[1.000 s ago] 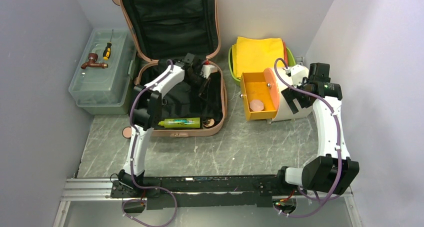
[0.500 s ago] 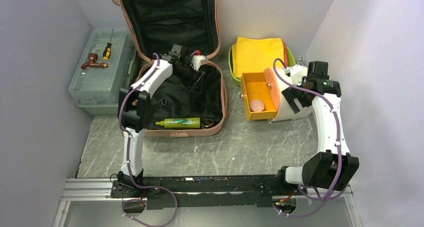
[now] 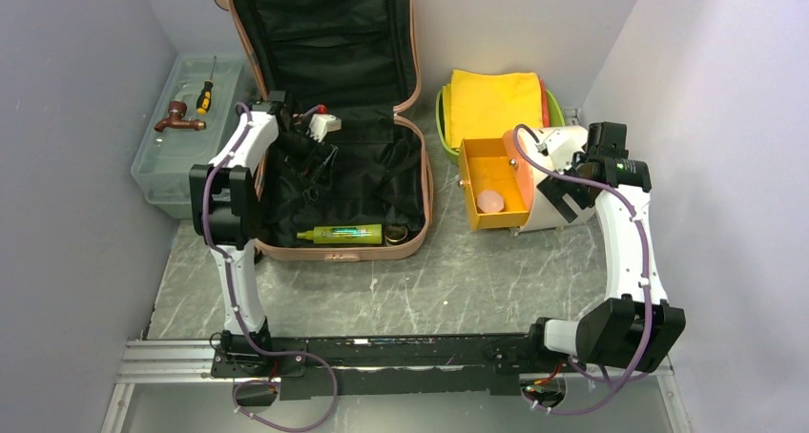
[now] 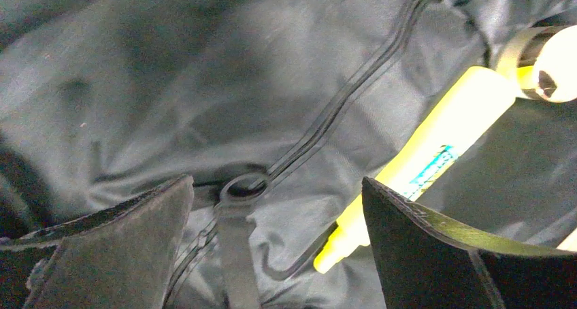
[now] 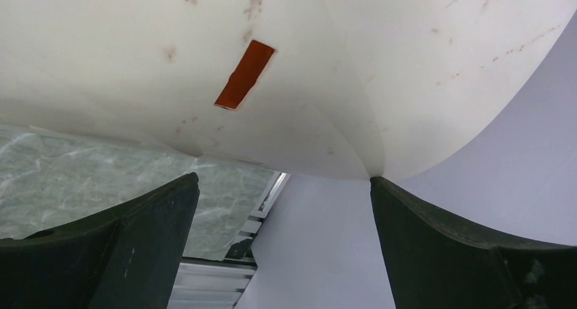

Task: Open, take out, and arrange the luggage
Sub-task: Pick up the personal item from the luggage.

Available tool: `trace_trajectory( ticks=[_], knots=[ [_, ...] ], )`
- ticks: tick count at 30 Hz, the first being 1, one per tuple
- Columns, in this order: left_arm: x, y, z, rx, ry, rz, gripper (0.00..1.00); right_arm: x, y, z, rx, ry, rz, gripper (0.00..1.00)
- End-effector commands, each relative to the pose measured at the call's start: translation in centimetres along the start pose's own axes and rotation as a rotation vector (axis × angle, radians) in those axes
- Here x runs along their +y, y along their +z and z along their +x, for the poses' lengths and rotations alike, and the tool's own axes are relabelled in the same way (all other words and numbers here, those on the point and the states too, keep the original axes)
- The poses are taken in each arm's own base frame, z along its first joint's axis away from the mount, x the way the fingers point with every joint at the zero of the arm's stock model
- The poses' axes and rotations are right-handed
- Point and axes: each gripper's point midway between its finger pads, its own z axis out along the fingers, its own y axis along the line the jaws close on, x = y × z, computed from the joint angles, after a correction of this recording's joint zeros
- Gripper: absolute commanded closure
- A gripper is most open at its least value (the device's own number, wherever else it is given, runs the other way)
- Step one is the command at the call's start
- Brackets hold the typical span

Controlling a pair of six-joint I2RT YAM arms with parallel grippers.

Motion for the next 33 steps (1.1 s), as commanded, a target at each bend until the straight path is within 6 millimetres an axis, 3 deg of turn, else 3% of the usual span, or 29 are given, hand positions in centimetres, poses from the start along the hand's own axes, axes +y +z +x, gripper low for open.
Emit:
trace_trajectory(
  ticks=[1,3,6,12,17,23,30,33],
  knots=[
    [2.8,-4.1,-0.4,-0.029,0.038,-0.168,0.01,-0.5,2.0,-5.5,-0.2,-0.105,-0.052,0.0],
    [3.0,-4.7,0.2,-0.023,0.067,-0.156,0.01,-0.9,2.1,-5.3,-0.176,-0.1,-0.054,0.0],
    [1.1,-5.1,1.4,-0.013,0.168,-0.068,0.01,-1.2,1.9,-5.4,-0.163,-0.092,-0.054,0.0],
    [-6.1,-5.1,2.7,-0.045,0.368,0.257,0.01,-1.3,2.3,-5.1,-0.134,-0.08,-0.056,0.0],
    [-11.0,-3.2,3.7,0.017,0.509,0.42,0.0,-1.9,3.3,-5.0,-0.11,-0.09,-0.045,0.0],
    [-13.0,0.4,5.2,0.106,0.604,0.401,0.0,-2.3,3.6,-5.5,-0.092,-0.081,-0.061,0.0],
    [-15.5,2.2,7.4,0.167,0.53,0.452,0.03,-2.1,2.6,-5.7,-0.097,-0.068,-0.06,0.0],
    [-15.5,3.8,9.3,0.229,0.525,0.418,0.03,-1.9,2.2,-5.8,-0.096,-0.073,-0.052,0.0]
  ],
)
